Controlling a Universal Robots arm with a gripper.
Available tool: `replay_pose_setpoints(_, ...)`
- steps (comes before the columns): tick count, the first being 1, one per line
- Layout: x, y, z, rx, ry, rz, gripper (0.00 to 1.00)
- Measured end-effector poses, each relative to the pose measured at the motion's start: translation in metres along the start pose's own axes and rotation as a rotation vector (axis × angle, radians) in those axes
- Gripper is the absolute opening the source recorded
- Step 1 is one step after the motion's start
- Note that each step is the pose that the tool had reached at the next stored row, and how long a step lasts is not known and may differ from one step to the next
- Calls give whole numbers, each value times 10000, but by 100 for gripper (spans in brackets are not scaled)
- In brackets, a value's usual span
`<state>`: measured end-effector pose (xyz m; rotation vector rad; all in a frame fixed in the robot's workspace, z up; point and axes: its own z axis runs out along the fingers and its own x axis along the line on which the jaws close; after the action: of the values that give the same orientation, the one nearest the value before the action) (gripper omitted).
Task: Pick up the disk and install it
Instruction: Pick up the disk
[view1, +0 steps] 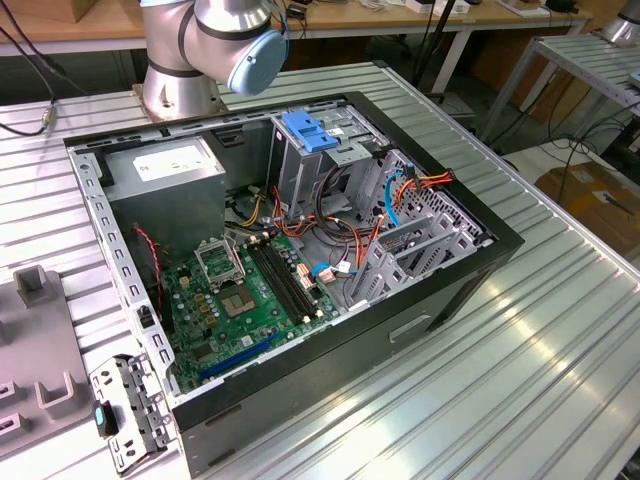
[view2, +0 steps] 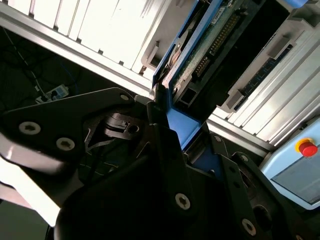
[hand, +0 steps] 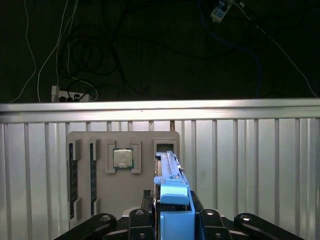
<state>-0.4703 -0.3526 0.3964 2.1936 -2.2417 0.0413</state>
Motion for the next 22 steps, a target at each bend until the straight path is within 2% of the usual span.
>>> replay_pose_setpoints(5, 0, 0, -21, -2, 1, 0, 37)
replay_pose_setpoints(15, 2, -2, -112, -3, 0, 0, 37)
replay_pose_setpoints(22, 3, -2, -150, -4, 0, 0, 37)
